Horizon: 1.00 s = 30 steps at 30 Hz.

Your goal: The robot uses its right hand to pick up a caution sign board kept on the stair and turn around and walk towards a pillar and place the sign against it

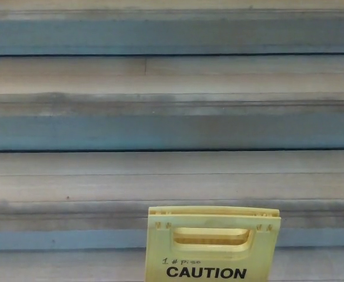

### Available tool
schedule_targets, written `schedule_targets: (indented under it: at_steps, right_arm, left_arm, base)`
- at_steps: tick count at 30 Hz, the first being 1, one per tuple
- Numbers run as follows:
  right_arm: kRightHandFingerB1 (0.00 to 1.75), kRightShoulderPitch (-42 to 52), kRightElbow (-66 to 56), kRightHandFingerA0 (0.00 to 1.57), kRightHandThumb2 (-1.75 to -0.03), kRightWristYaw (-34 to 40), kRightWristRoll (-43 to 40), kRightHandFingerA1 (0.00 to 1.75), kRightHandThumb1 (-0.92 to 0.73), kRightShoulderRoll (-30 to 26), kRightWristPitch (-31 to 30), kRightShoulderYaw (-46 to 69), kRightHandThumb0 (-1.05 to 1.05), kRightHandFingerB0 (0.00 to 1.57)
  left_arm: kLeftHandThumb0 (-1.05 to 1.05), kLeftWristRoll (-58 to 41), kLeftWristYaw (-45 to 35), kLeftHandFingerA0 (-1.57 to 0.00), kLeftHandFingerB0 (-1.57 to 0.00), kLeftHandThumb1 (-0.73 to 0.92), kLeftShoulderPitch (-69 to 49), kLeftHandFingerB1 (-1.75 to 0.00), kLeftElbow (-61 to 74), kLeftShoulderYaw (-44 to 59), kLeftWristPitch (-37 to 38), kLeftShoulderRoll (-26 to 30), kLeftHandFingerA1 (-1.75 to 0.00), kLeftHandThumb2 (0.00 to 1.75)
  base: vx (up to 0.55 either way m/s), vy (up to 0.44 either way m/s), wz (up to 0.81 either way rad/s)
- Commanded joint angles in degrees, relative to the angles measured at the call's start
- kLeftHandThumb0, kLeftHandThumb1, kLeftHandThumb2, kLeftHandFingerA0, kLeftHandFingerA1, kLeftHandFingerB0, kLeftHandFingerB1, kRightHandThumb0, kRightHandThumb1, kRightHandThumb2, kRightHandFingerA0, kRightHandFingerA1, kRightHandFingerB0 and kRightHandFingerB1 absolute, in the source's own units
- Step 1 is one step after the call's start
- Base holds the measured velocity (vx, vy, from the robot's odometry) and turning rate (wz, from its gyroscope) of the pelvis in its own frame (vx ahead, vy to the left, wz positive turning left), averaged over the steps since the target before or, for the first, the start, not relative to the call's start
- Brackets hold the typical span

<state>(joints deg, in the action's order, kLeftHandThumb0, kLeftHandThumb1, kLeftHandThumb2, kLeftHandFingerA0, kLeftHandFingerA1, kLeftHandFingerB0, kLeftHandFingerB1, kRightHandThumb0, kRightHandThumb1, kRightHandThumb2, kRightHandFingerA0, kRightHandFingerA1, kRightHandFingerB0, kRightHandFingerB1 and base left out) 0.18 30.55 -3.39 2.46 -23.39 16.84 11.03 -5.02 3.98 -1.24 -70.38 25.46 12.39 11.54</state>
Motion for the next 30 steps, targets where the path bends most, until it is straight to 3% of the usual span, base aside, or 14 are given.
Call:
schedule_targets:
  at_steps: [1, 6, 8, 9, 11, 20, 21, 26, 27, 29, 30]
  right_arm:
    - [0.02, -4.6, -15.0, 0.0, -0.9, -10.4, -0.7, 0.0, -0.52, -4.5, -13.2, -4.4, -0.91, 0.0]
    - [0.0, -12.8, -24.8, 0.0, -0.92, -16.2, 5.1, 0.0, -0.52, -6.6, -18.9, -13.8, -0.93, 0.0]
    - [0.01, -15.7, -27.3, 0.0, -0.93, -18.1, 5.8, 0.0, -0.51, -6.3, -21.5, -17.2, -0.93, 0.0]
    - [0.02, -16.9, -28.4, 0.0, -0.93, -18.8, 6.6, 0.0, -0.51, -6.1, -22.4, -18.9, -0.93, 0.0]
    - [0.01, -19.8, -29.8, 0.0, -0.94, -19.8, 8.5, 0.0, -0.51, -5.0, -23.9, -22.7, -0.93, 0.0]
    - [0.05, -26.9, -31.8, 0.0, -0.95, -22.4, 13.0, 0.0, -0.51, -3.2, -31.2, -32.2, -0.94, 0.0]
    - [0.05, -29.0, -30.8, 0.0, -0.93, -22.9, 15.0, 0.0, -0.53, -2.1, -32.3, -34.8, -0.94, 0.0]
    - [0.05, -32.5, -29.3, 0.0, -0.93, -23.4, 17.9, 0.0, -0.53, -0.6, -34.9, -39.4, -0.94, 0.0]
    - [0.02, -35.3, -25.7, 0.0, -0.58, -24.9, 20.7, 0.17, -0.58, 1.8, -36.3, -43.9, -0.94, 0.0]
    - [0.02, -36.0, -25.2, 0.0, -0.58, -25.0, 21.0, 0.17, -0.58, 2.0, -37.1, -44.8, -0.94, 0.0]
    - [0.14, -36.3, -24.4, 0.0, -0.93, -25.0, 21.6, 0.12, -0.43, 2.6, -37.3, -46.0, -0.82, 0.0]
  left_arm:
    - [-0.03, -0.9, 0.3, -1.4, -1.23, 0.46, -0.1, -1.15, 0.5, -0.1, 6.2, 1.6, -1.26, 1.15]
    - [-0.08, -0.7, 0.5, -1.38, -1.13, 0.45, -0.7, -1.09, -0.1, -0.3, 5.8, 1.1, -1.24, 1.05]
    - [-0.08, -1.1, 0.3, -1.44, -1.18, 0.48, -0.9, -1.12, -0.4, 0.1, 5.8, 0.8, -1.17, 0.99]
    - [-0.05, -1.5, 0.1, -1.43, -1.2, 0.43, -1.1, -1.13, -0.5, 0.4, 5.8, 0.6, -1.25, 1.09]
    - [-0.06, -1.6, 0.1, -1.43, -1.22, 0.43, -1.6, -1.14, -0.4, 0.5, 6.1, 0.2, -1.28, 1.09]
    - [-0.06, -1.5, 0.0, -1.39, -1.17, 0.45, -2.4, -1.11, -0.8, 0.3, 6.1, 0.3, -1.25, 1.06]
    - [-0.09, -1.3, 0.2, -1.41, -1.18, 0.49, -2.6, -1.06, -0.9, 0.1, 6.2, 0.1, -1.18, 0.93]
    - [-0.09, -1.0, 0.4, -1.41, -1.18, 0.49, -2.8, -1.06, -1.0, -0.3, 6.5, -0.1, -1.18, 0.93]
    - [-0.07, -1.0, 0.8, -1.38, -1.14, 0.47, -2.9, -1.08, -1.3, -0.3, 6.1, -0.6, -1.23, 1.03]
    - [-0.07, -1.1, 0.9, -1.38, -1.14, 0.47, -3.0, -1.08, -1.4, -0.3, 6.1, -0.6, -1.23, 1.03]
    - [-0.06, -1.4, 0.5, -1.37, -1.17, 0.44, -2.9, -1.1, -1.5, 0.0, 6.0, -0.6, -1.25, 1.06]
  base:
    - [0.0, 0.0, 0.0]
    - [0.0, 0.0, 0.0]
    - [0.0, 0.0, 0.0]
    - [0.0, 0.0, 0.0]
    - [0.0, 0.0, 0.0]
    - [0.0, -0.001, 0.01]
    - [0.0, 0.0, 0.0]
    - [0.0, 0.0, 0.0]
    - [0.0, 0.0, 0.0]
    - [0.0, 0.0, 0.0]
    - [0.0, 0.0, 0.0]
